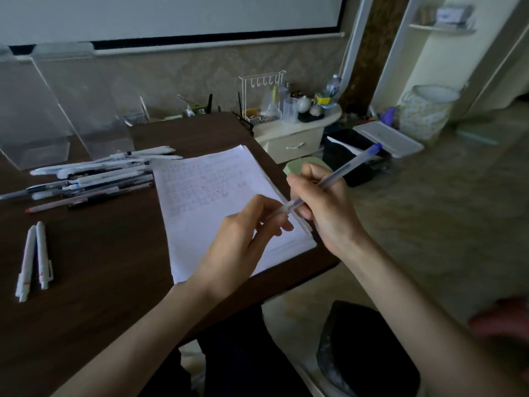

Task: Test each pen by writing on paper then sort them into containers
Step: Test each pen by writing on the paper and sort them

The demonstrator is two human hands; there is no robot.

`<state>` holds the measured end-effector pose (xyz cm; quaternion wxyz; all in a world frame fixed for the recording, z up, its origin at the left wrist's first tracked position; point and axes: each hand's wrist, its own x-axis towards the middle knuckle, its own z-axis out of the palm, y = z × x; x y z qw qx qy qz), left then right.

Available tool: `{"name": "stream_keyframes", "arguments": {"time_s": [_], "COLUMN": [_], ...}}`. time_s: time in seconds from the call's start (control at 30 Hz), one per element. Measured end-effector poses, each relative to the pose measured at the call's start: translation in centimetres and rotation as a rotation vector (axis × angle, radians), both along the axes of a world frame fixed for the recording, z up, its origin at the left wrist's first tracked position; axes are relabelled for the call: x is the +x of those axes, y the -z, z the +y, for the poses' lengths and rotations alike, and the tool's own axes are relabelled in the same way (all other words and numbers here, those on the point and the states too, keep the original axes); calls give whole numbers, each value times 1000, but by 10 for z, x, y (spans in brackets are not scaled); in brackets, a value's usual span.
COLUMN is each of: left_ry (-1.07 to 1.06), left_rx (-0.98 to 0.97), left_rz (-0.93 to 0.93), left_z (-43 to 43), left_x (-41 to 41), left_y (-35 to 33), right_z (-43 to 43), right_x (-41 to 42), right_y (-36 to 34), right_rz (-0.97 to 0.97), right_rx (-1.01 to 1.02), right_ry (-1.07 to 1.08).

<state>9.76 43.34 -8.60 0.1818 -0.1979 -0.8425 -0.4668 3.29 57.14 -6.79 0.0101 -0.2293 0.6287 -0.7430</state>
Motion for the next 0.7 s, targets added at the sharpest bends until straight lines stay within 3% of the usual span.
{"name": "stream_keyframes", "arguments": {"time_s": [0.27,0.43,0.6,0.7], "left_ry": [163,225,364,439], "left_rx": [156,158,-50,-372], "left_rz": [-228,-233,-213,-338], "left_z": [48,89,133,158], "left_x": [-5,-2,-12,-25], "left_y": [2,20,61,84], "right_z": [35,69,127,169], "right_x": [13,32,49,58], "right_y": [21,40,81,116], "right_rz": [-96,-133,-262,-432], "right_rx": [-119,-87,70,153], "right_ry": [226,472,580,534]}}
